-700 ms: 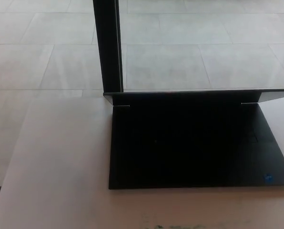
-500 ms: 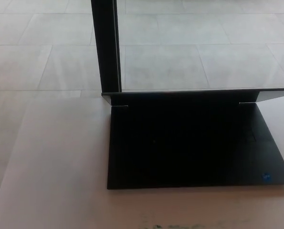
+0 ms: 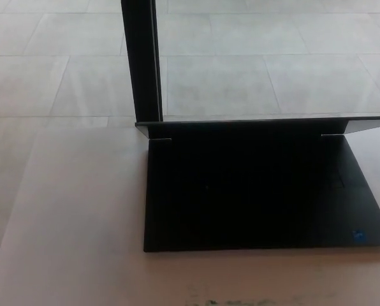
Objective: The robot uses its right hand to push down on the lid of a laptop kept in the middle of the desk to close it
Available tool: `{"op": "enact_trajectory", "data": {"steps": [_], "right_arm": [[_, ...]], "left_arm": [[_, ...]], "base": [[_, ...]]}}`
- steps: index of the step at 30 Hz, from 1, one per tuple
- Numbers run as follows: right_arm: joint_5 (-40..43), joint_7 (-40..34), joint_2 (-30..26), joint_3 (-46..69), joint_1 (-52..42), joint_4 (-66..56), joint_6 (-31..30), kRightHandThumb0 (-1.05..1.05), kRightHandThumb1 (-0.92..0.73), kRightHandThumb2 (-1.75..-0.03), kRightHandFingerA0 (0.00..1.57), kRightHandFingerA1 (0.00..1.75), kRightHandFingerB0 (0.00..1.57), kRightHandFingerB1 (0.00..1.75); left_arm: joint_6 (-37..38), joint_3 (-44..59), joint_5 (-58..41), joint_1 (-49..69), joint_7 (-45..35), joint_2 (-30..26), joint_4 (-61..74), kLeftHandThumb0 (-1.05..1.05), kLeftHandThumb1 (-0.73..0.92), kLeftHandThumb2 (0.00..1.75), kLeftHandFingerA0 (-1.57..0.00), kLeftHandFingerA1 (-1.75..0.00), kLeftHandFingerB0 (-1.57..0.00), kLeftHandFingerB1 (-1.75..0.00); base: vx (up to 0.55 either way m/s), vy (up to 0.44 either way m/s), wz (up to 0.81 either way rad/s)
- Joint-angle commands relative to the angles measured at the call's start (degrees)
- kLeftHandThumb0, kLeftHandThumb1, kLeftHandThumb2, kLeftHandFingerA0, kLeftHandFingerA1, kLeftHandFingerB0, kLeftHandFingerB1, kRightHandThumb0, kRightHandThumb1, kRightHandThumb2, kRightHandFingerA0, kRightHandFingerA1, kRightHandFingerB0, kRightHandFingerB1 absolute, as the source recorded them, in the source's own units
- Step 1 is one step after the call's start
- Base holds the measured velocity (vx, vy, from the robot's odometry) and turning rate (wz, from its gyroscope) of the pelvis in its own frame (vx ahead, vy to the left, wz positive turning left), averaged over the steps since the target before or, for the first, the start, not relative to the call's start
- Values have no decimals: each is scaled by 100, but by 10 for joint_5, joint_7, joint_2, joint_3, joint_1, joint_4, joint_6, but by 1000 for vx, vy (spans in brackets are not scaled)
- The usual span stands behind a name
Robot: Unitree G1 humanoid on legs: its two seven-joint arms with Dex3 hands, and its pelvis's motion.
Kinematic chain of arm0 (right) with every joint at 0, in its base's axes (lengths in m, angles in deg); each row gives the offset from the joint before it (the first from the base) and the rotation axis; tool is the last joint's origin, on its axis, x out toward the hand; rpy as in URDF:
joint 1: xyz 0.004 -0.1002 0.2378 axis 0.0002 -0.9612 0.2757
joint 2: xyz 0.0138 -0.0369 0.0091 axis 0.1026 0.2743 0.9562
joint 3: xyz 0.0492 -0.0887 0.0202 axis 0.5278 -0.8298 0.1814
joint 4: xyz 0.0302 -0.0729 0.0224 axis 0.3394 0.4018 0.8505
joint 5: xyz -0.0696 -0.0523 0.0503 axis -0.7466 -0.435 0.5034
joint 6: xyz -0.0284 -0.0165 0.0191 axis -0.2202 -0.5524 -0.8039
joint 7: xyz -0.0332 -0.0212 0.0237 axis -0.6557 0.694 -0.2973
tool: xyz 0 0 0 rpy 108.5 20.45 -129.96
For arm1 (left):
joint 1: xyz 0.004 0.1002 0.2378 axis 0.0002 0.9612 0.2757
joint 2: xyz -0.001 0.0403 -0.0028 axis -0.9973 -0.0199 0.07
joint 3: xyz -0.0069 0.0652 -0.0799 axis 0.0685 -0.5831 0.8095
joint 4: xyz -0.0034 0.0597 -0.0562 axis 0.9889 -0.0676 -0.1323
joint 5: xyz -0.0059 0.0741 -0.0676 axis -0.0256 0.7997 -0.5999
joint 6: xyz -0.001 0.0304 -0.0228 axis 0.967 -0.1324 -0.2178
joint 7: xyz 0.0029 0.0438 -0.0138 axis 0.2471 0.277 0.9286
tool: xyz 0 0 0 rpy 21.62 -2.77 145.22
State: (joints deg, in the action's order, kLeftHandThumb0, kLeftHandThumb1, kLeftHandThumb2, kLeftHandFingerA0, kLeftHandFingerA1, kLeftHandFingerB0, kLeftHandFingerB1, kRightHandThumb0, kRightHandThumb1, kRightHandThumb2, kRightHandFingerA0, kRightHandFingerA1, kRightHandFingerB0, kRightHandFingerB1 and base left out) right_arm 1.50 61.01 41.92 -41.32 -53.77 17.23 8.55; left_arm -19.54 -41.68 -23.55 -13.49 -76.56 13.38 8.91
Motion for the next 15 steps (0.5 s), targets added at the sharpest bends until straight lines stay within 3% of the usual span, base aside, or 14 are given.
{"op": "enact_trajectory", "data": {"steps": [1, 2, 3, 5, 6, 7, 10, 11, 12, 15], "right_arm": [[-96, 55, -42, -164, 144, -78, -9, -90, -90, -68, 30, 42, 23, 29], [-101, 61, -38, -181, 153, -76, -11, -88, -69, -108, 24, 51, 17, 43], [-104, 70, -34, -197, 160, -76, -19, -92, -89, -68, 30, 44, 25, 31], [-130, 83, -30, -246, 171, -82, -36, -94, -90, -68, 29, 41, 24, 31], [-140, 91, -29, -265, 173, -82, -39, -91, -70, -109, 24, 50, 18, 44], [-147, 93, -29, -276, 175, -77, -33, -94, -91, -69, 30, 43, 24, 30], [-191, 99, -13, -347, 160, -51, 5, -91, -88, -68, 26, 45, 24, 31], [-198, 98, -12, -357, 157, -43, 16, -89, -89, -68, 25, 46, 23, 32], [-204, 97, -14, -369, 154, -38, 20, -89, -90, -68, 21, 44, 22, 31], [-236, 86, -18, -408, 147, -17, 33, -90, -92, -71, 21, 43, 20, 31]], "left_arm": [[-8, 19, -48, -10, -27, -26, -19, -105, 65, 66, -24, -38, -22, -32], [-6, 17, -47, -10, -26, -25, -19, -105, 66, 66, -25, -39, -23, -33], [-6, 16, -47, -11, -25, -26, -20, -105, 67, 66, -26, -39, -23, -33], [-7, 19, -51, -13, -23, -26, -23, -105, 66, 66, -26, -41, -24, -34], [-4, 18, -50, -12, -26, -26, -24, -105, 66, 65, -26, -40, -23, -33], [-4, 18, -51, -11, -29, -26, -24, -105, 67, 66, -25, -41, -21, -34], [-5, 17, -54, -11, -32, -20, -20, -105, 65, 66, -24, -42, -21, -35], [-8, 18, -55, -12, -30, -21, -20, -105, 47, 100, -21, -47, -18, -40], [-9, 17, -55, -13, -30, -22, -21, -105, 66, 66, -24, -40, -21, -34], [-8, 18, -56, -16, -28, -25, -26, -105, 65, 65, -24, -40, -22, -34]], "base": [[0, 0, 0], [0, 0, 0], [0, 0, 0], [0, 0, 0], [0, 0, 0], [0, 0, 0], [0, 0, 0], [0, 0, 0], [0, 0, 0], [0, 0, 0]]}}
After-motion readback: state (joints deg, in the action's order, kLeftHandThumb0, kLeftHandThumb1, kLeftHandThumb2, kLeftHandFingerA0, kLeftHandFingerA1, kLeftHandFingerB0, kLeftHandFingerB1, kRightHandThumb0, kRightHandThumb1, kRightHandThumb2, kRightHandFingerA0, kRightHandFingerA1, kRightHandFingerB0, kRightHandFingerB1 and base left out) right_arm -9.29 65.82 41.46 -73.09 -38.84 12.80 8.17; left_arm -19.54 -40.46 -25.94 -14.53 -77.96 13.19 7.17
